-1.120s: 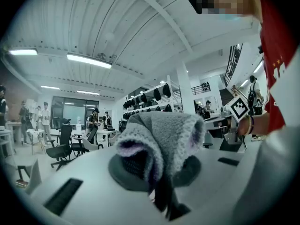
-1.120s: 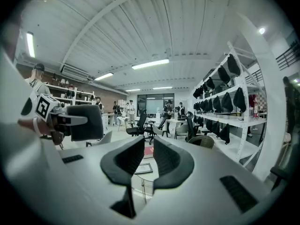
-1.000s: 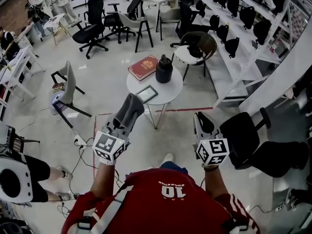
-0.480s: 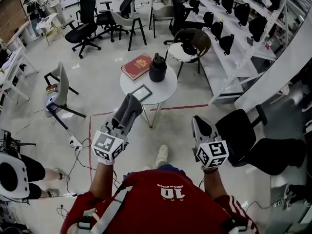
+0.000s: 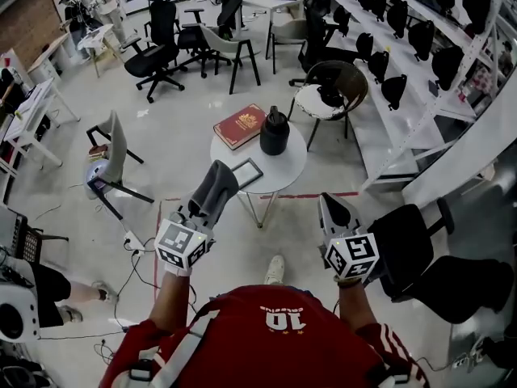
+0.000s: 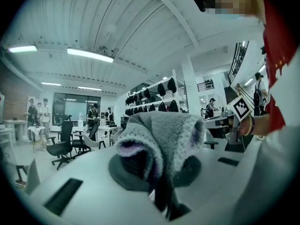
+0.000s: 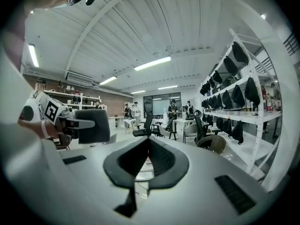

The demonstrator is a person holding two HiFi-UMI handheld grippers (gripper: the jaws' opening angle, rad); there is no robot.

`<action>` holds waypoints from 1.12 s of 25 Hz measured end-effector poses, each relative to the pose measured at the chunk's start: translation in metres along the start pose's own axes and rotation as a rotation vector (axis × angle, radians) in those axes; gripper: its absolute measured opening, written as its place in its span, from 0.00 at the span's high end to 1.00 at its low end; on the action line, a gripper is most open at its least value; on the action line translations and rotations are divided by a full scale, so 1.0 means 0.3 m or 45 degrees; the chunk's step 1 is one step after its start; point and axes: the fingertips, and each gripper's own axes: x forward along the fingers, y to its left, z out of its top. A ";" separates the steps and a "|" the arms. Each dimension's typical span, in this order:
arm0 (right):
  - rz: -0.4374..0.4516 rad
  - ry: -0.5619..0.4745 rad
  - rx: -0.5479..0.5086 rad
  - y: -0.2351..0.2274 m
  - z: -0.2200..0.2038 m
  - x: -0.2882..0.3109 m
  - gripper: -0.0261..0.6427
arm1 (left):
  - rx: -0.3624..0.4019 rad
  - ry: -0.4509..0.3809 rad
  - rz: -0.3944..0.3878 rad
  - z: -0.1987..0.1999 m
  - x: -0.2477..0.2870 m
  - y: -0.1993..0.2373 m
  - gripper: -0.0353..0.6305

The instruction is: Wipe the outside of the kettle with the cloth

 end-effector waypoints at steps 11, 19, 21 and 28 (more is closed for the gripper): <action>0.071 -0.015 -0.014 -0.235 0.050 0.236 0.94 | 0.036 0.023 0.040 0.030 0.275 0.099 0.88; 0.109 0.000 0.013 -0.424 0.030 0.347 0.94 | 0.061 0.060 0.055 0.036 0.503 0.125 0.88; 0.119 0.006 0.027 -0.465 0.020 0.370 0.94 | 0.072 0.072 0.058 0.034 0.548 0.123 0.88; 0.176 0.025 0.062 -0.550 0.002 0.435 0.94 | 0.083 0.122 0.090 0.029 0.650 0.126 0.88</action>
